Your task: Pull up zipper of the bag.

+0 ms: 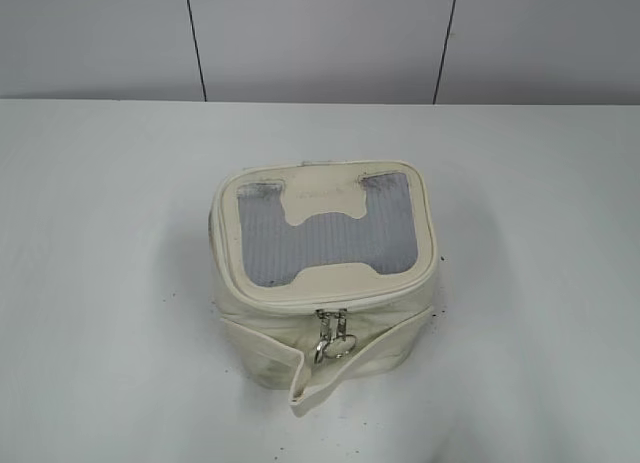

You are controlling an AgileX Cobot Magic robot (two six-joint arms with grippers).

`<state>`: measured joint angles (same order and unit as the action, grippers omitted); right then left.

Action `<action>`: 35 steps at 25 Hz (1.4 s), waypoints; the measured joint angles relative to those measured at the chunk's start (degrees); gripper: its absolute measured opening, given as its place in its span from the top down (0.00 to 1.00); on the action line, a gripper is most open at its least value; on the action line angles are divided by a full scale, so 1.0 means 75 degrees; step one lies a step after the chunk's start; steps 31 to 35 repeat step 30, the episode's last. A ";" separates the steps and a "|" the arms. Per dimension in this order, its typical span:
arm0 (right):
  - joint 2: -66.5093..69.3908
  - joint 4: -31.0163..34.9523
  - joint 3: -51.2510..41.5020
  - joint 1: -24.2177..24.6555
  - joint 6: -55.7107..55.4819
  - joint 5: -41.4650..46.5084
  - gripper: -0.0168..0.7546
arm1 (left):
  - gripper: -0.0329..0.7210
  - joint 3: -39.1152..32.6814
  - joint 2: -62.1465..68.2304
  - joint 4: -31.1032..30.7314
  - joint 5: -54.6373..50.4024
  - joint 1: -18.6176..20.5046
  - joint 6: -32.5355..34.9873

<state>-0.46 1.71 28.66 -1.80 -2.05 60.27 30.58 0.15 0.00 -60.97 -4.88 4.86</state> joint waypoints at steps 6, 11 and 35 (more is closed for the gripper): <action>-0.0005 0.0000 -0.0007 0.0000 0.0000 0.0000 0.26 | 0.64 0.0000 -0.0064 0.0000 0.0001 0.0069 0.0000; -0.0005 0.0000 -0.0024 0.0000 0.0000 0.0000 0.26 | 0.64 0.0000 -0.0064 0.0000 0.0001 0.0069 0.0000; -0.0014 0.0000 -0.0038 0.0000 0.0000 0.0000 0.26 | 0.64 0.0000 -0.0064 0.0000 0.0001 0.0069 0.0000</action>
